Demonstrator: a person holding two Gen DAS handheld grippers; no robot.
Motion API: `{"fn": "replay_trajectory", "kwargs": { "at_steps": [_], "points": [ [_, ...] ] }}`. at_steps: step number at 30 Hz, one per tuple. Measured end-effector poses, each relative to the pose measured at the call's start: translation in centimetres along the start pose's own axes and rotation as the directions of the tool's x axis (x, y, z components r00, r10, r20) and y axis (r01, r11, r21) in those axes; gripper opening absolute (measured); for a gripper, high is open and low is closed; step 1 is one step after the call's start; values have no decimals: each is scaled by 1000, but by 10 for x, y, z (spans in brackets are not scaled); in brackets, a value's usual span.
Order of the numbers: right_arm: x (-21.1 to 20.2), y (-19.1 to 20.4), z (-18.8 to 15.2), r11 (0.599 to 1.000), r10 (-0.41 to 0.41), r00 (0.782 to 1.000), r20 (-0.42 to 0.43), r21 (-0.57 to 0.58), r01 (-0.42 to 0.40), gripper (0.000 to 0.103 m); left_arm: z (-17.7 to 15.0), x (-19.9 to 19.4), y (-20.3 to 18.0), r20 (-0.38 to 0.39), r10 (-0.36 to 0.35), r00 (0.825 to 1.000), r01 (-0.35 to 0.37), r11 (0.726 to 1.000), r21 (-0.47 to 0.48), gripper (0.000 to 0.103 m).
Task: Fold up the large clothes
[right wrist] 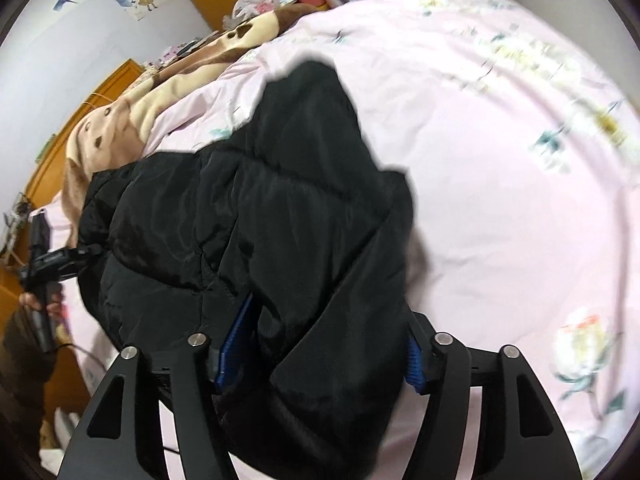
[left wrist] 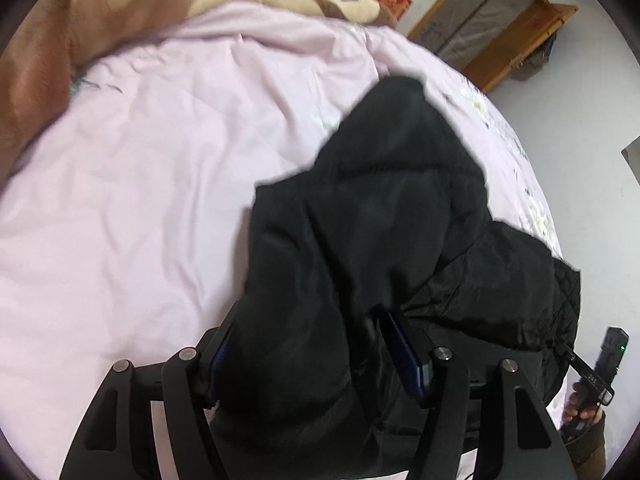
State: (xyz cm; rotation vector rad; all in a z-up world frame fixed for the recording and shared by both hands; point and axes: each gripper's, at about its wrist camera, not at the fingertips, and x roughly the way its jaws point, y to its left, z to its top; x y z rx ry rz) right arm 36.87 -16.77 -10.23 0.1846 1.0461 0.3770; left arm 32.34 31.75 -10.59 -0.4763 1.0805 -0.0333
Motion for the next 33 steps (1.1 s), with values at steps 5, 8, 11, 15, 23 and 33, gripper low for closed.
{"fn": "replay_trajectory", "kwargs": {
  "at_steps": [5, 8, 11, 15, 23, 33],
  "points": [
    [-48, 4, 11, 988, -152, 975, 162, 0, 154, 66, 11, -39, -19, 139, 72, 988, -79, 996, 46, 66],
    [-56, 28, 18, 983, -153, 959, 238, -67, 173, 66, 21, -40, -43, 154, 20, 988, -34, 995, 89, 66],
    [-42, 52, 21, 981, -66, 969, 240, -161, 107, 66, 25, -20, -63, 103, -2, 995, -16, 986, 167, 66],
    [0, 61, 28, 965, -90, 985, 147, -233, 123, 62, 37, 26, -74, 26, 89, 996, -92, 975, 204, 66],
    [65, 26, 48, 972, -210, 977, -40, -112, 205, 54, 51, 76, -50, -68, 71, 995, -62, 990, 124, 67],
    [91, 22, 48, 968, -249, 956, -157, -81, 238, 54, 52, 94, -45, -94, 91, 991, -85, 994, 69, 68]
  ]
}}
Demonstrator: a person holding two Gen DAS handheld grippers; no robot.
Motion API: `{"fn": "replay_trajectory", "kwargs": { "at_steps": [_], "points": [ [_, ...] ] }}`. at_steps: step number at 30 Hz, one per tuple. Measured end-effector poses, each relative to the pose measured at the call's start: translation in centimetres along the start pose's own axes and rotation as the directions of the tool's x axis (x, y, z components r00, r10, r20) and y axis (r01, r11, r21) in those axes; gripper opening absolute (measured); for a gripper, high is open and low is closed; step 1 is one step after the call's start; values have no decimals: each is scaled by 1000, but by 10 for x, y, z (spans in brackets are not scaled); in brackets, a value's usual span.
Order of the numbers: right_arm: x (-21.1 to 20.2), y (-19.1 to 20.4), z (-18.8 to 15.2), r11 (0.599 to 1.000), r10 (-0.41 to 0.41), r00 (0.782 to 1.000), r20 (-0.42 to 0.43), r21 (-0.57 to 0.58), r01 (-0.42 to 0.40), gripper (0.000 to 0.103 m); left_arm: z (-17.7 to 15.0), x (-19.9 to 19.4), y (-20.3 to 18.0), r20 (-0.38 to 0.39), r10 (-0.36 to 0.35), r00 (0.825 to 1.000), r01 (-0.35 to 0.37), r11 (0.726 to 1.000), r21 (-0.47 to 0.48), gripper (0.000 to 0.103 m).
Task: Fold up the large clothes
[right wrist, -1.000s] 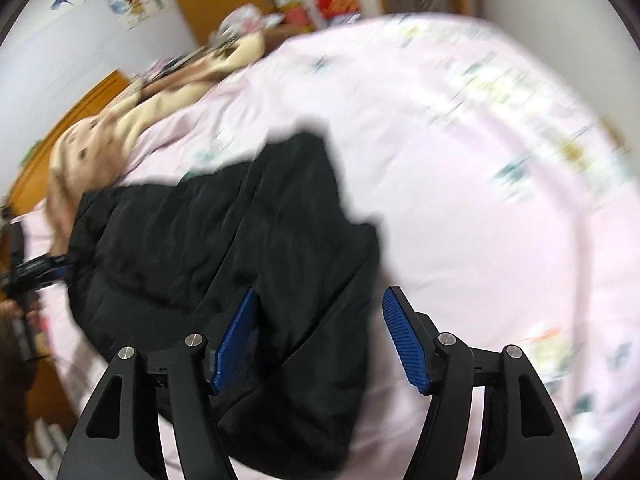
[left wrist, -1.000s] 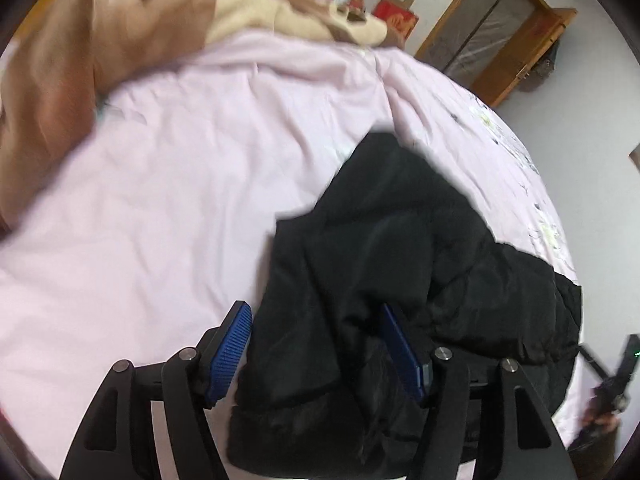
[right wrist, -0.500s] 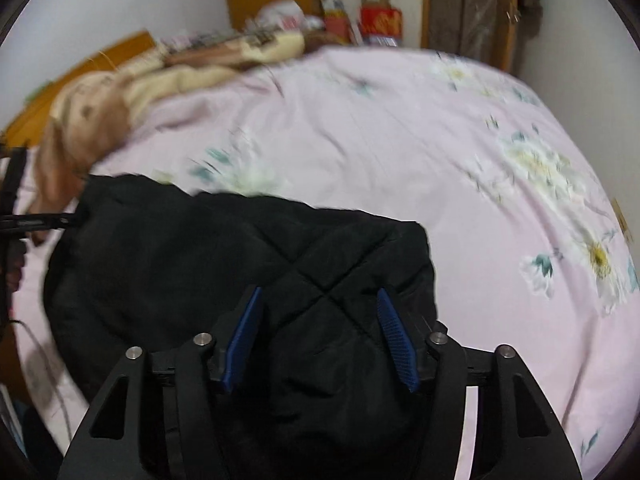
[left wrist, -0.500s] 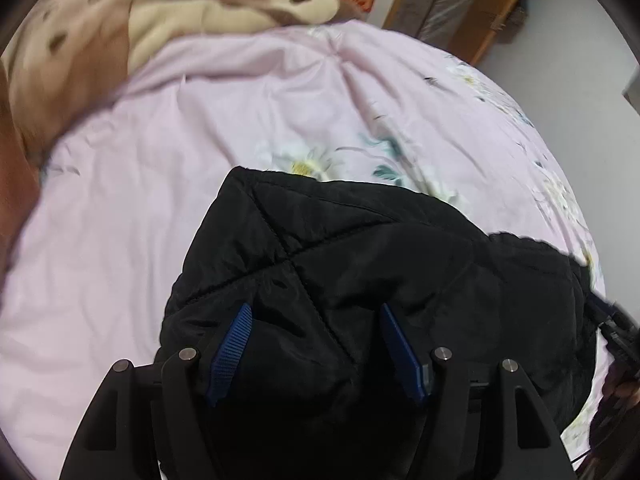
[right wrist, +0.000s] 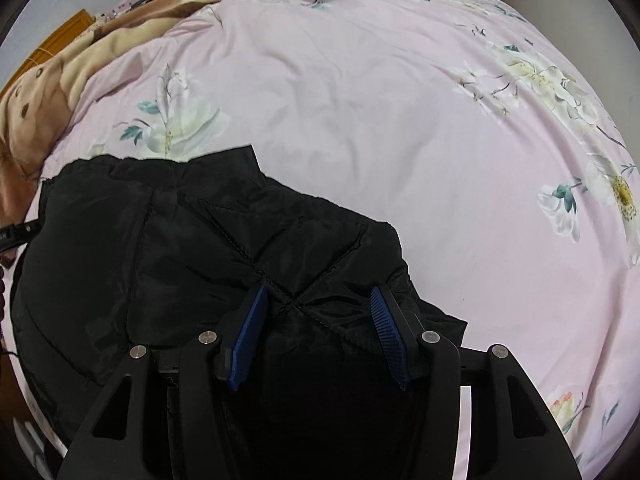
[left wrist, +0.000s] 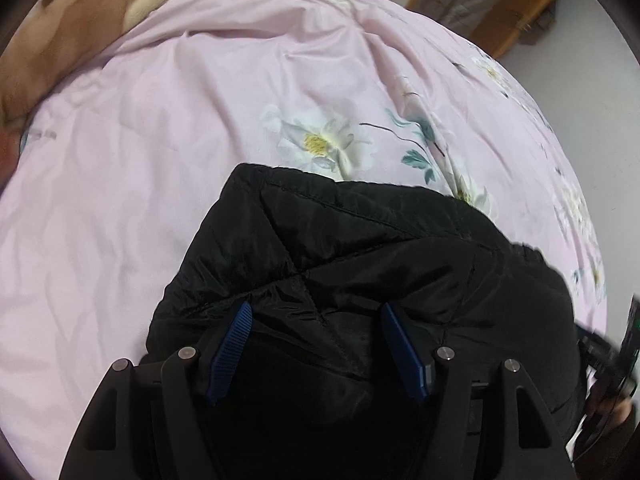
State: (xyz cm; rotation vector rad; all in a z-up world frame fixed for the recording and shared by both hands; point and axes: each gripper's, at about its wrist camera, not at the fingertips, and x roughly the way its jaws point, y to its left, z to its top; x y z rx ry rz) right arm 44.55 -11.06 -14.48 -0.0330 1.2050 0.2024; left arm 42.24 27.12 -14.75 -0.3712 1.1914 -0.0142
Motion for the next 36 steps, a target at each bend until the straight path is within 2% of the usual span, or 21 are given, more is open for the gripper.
{"fn": "replay_trajectory", "kwargs": {
  "at_steps": [5, 9, 13, 15, 21, 26, 29, 31, 33, 36],
  "points": [
    [-16, 0, 1, 997, -16, 999, 32, 73, 13, 55, -4, -19, 0, 79, 12, 997, -2, 991, -135, 68],
    [-52, -2, -4, 990, 46, 992, 115, 126, -60, 55, -10, -46, -9, 89, 27, 996, -19, 996, -89, 70],
    [-84, 3, -16, 990, 29, 986, 166, 132, -51, 58, -24, -77, -8, 118, 10, 993, 2, 995, -101, 72],
    [-98, 7, -24, 990, 27, 980, 196, 131, -53, 59, -38, -95, -11, 135, 4, 991, 8, 996, -88, 73],
    [-138, 29, -61, 994, -16, 961, 274, 111, -16, 65, -92, -140, -29, 193, 32, 981, -35, 999, 14, 74],
    [-170, 45, -99, 995, -33, 939, 343, 98, -1, 66, -141, -170, -39, 235, 65, 970, -70, 997, 14, 76],
    [-190, 53, -121, 995, -45, 923, 382, 101, 7, 67, -165, -186, -48, 263, 87, 961, -103, 994, 47, 76],
    [-199, 59, -133, 995, -57, 920, 389, 92, 23, 67, -182, -196, -52, 275, 90, 957, -109, 993, 55, 76],
    [-208, 66, -145, 995, -70, 914, 399, 91, 36, 67, -199, -205, -59, 288, 124, 950, -147, 987, 59, 76],
    [-220, 75, -163, 994, -92, 906, 414, 84, 62, 68, -221, -216, -70, 301, 96, 949, -126, 989, 83, 76]
  ]
}}
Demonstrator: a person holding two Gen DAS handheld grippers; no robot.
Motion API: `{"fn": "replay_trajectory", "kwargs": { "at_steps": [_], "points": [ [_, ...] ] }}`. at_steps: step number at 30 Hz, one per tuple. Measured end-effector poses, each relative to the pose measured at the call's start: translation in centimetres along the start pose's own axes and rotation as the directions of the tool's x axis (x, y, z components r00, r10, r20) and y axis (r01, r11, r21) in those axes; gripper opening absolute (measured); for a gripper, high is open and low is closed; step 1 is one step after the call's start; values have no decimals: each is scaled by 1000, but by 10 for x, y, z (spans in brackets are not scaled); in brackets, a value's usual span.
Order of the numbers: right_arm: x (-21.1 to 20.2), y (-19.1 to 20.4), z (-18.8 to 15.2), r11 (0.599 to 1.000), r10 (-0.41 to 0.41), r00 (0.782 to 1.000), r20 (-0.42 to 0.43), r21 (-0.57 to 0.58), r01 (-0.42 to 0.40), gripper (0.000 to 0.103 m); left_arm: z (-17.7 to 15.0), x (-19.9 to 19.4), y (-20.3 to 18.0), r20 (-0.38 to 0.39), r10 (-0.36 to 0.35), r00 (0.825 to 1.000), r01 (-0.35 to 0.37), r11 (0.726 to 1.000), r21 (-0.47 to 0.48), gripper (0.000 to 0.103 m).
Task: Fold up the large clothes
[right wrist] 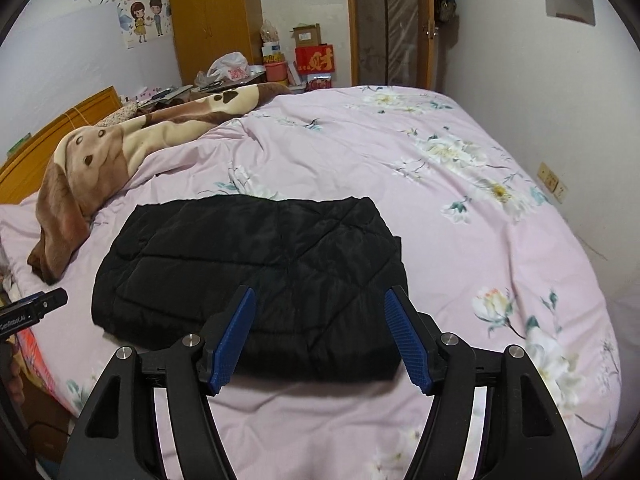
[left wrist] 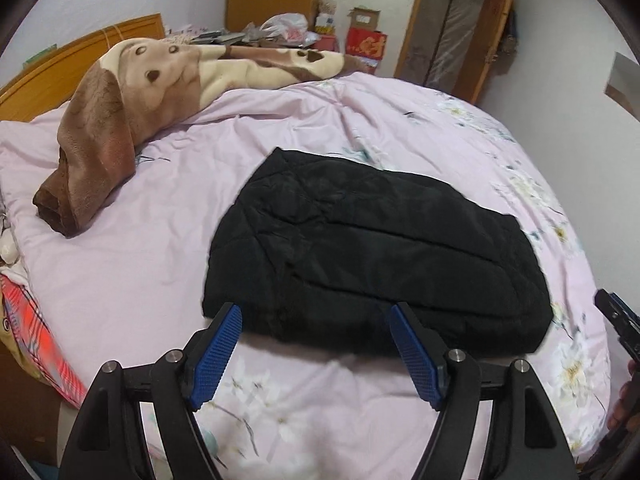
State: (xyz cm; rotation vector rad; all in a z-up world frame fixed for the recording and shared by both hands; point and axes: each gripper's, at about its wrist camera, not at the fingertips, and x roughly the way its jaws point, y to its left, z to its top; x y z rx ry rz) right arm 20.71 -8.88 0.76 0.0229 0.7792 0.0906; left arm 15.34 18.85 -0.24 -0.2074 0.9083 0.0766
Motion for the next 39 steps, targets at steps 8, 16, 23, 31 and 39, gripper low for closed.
{"fn": "replay_trajectory", "kwargs": {
  "at_steps": [8, 16, 23, 31, 39],
  "points": [
    [-45, 15, -33, 1000, -19, 999, 34, -20, 20, 68, -46, -45, -30, 73, 37, 997, -41, 998, 48, 77],
    [-74, 34, -63, 997, -25, 999, 44, -70, 28, 68, -81, -72, -53, 116, 32, 993, -42, 995, 85, 80],
    [-91, 38, -79, 997, -35, 997, 70, -64, 40, 68, -99, -90, -65, 146, 11, 989, -27, 994, 105, 80],
    [-102, 39, -91, 998, -42, 995, 91, -49, 46, 68, -115, -101, -71, 162, 7, 987, -25, 994, 110, 81],
    [-110, 46, -95, 997, -30, 994, 107, -68, 38, 68, -120, -111, -72, 198, 5, 980, -26, 994, 105, 82]
  ]
}}
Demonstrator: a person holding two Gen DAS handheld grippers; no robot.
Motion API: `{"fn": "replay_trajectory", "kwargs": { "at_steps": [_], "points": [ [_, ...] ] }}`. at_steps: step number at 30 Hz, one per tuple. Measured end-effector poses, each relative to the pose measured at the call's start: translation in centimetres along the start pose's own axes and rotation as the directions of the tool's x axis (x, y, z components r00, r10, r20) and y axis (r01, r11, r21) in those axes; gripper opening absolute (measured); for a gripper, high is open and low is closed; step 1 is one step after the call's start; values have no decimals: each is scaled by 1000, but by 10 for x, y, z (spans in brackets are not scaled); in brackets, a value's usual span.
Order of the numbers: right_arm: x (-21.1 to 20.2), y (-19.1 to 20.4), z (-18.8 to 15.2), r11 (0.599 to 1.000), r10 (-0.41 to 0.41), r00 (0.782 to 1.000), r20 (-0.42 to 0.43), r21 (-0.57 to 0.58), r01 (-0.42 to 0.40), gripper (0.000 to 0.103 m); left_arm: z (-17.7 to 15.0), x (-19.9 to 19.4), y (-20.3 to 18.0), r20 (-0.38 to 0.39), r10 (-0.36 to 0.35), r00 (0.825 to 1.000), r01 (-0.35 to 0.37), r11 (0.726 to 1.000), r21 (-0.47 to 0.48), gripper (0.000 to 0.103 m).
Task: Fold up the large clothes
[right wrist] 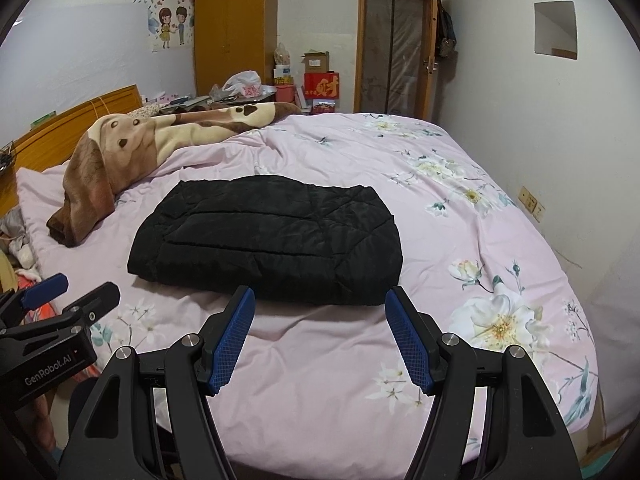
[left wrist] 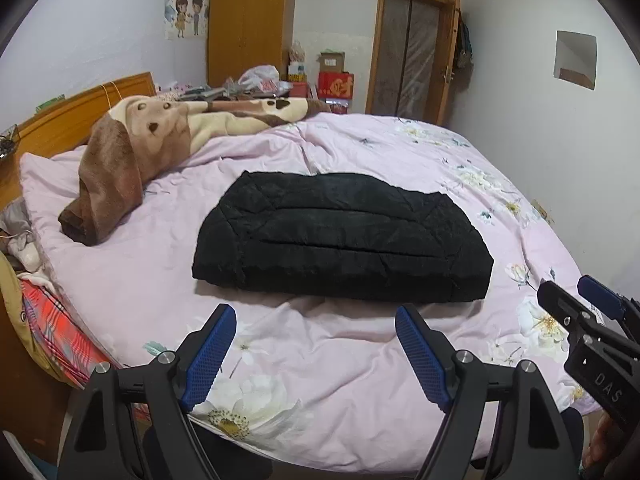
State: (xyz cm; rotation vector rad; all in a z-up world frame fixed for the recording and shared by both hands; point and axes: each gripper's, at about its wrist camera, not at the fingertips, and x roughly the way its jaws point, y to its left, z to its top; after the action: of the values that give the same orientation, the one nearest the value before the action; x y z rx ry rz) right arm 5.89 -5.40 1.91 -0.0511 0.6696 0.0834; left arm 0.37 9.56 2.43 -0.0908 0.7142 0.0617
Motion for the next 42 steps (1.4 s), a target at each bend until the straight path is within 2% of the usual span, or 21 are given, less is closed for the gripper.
{"fn": "replay_trajectory", "kwargs": {
  "at_steps": [8, 13, 17, 21, 28, 42],
  "points": [
    [-4, 2, -2, 1000, -1, 1000, 9, -2, 1, 68, -4, -6, -3, 6, 2, 1000, -2, 1000, 8, 82],
    [-5, 2, -2, 1000, 0, 1000, 7, -2, 0, 68, -6, -6, 0, -4, -40, 999, 40, 999, -18, 82],
    [-5, 3, -2, 1000, 0, 1000, 7, -2, 0, 68, -6, -9, 2, 10, -18, 1000, 18, 1000, -16, 82],
    [-7, 4, -3, 1000, 2, 1000, 6, -2, -2, 68, -5, -10, 3, 13, -24, 1000, 25, 1000, -17, 82],
    [-7, 5, -4, 1000, 2, 1000, 4, 1, -2, 68, -5, -9, -3, 13, 27, 1000, -27, 1000, 13, 82],
    [-6, 2, -6, 1000, 4, 1000, -3, 1, -4, 68, -7, -11, -7, 18, 27, 999, -27, 999, 18, 82]
  ]
}}
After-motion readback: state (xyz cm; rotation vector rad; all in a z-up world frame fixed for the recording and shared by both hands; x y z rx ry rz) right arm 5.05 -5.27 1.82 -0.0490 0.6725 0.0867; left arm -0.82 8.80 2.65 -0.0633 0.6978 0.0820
